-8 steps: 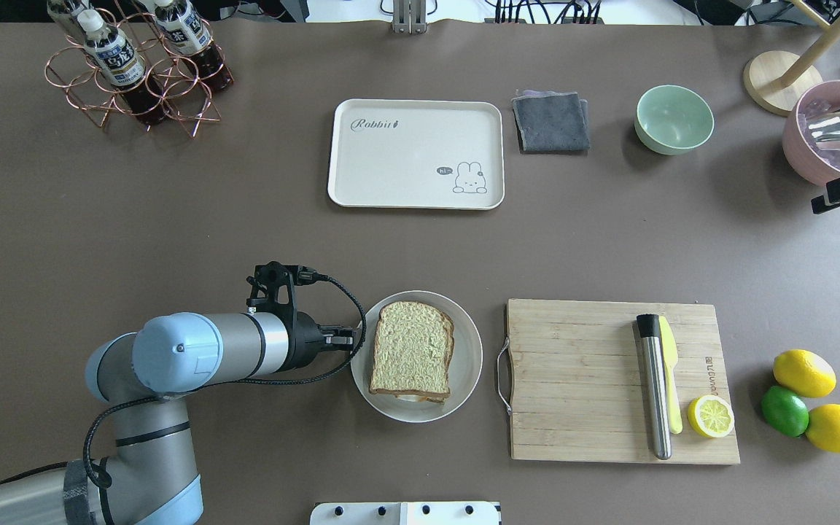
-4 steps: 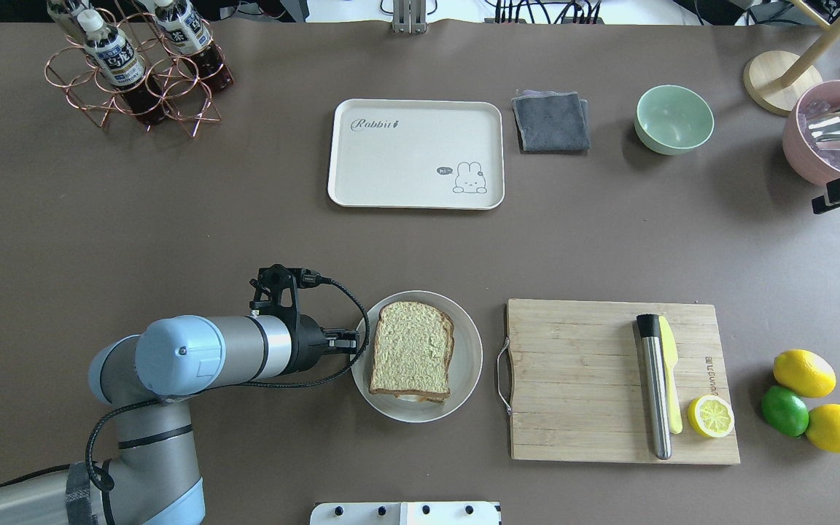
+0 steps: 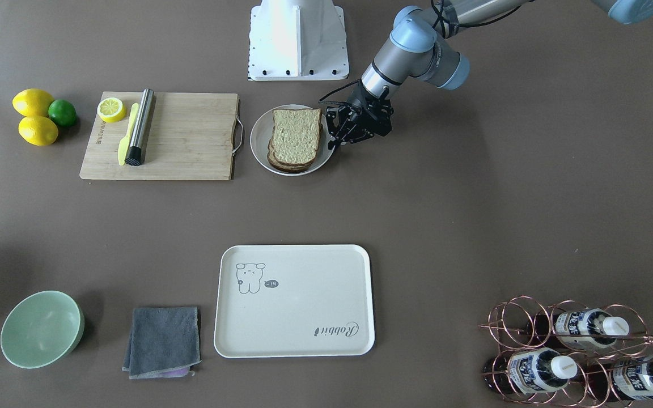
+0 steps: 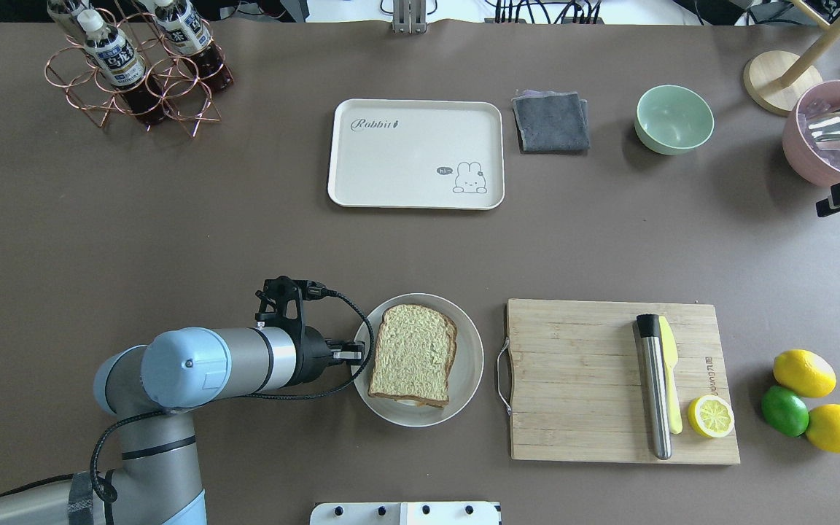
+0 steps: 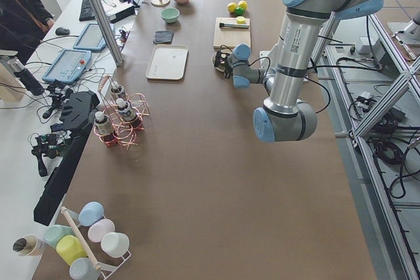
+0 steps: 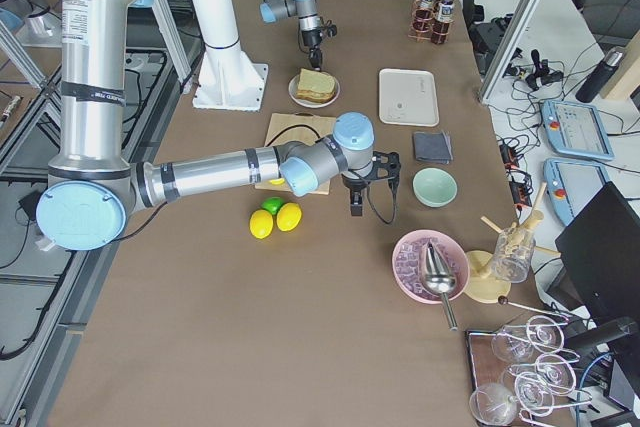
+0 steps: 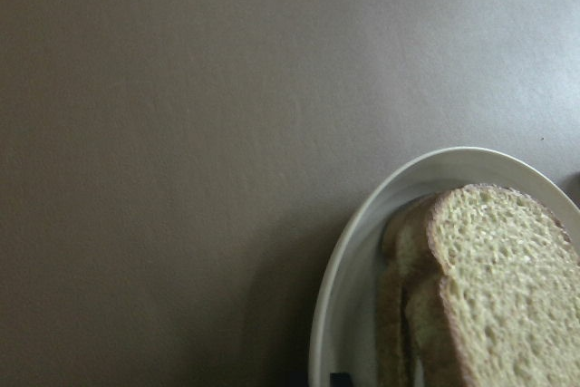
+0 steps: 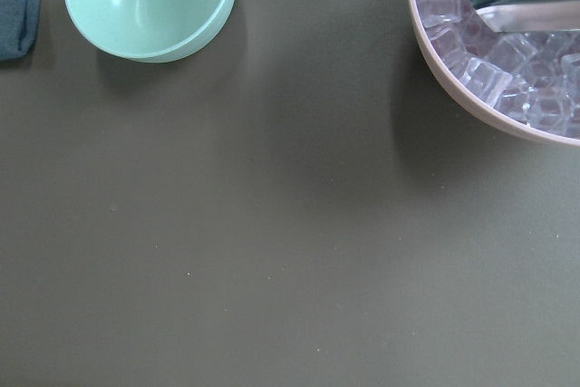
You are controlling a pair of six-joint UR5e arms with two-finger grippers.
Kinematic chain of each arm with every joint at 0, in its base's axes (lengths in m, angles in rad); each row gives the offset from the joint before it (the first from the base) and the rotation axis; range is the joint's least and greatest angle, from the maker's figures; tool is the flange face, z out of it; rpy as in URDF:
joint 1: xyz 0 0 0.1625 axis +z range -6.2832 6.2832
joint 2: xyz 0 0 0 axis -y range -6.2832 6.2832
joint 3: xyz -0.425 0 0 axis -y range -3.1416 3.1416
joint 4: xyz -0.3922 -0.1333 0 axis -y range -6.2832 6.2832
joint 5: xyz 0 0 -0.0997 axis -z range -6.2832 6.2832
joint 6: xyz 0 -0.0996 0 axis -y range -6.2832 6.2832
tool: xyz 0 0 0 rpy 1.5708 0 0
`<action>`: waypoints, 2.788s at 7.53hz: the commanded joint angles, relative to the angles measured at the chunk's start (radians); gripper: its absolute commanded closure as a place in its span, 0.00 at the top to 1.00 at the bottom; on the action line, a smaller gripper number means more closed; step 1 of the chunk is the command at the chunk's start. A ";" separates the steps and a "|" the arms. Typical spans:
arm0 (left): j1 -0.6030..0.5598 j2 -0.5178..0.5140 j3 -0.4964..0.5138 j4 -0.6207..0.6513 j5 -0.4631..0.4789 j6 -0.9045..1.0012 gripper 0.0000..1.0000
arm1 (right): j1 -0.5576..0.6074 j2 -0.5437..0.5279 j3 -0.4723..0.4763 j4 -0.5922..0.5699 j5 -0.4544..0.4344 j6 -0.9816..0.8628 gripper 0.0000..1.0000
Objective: Make sandwich and place on tray
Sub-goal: 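Grasp the rim of the white plate with the left gripper, then lift the plate with the left gripper and carry it onto the cream tray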
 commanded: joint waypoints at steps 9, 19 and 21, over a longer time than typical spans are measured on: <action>-0.106 -0.028 -0.033 0.015 -0.160 -0.052 0.00 | 0.002 0.006 -0.005 0.000 0.001 -0.006 1.00; -0.272 -0.252 0.045 0.236 -0.146 -0.560 0.00 | 0.012 0.009 -0.029 -0.003 0.001 -0.006 1.00; -0.286 -0.307 0.166 0.223 -0.050 -0.557 0.00 | 0.018 0.005 -0.035 -0.003 0.002 -0.006 1.00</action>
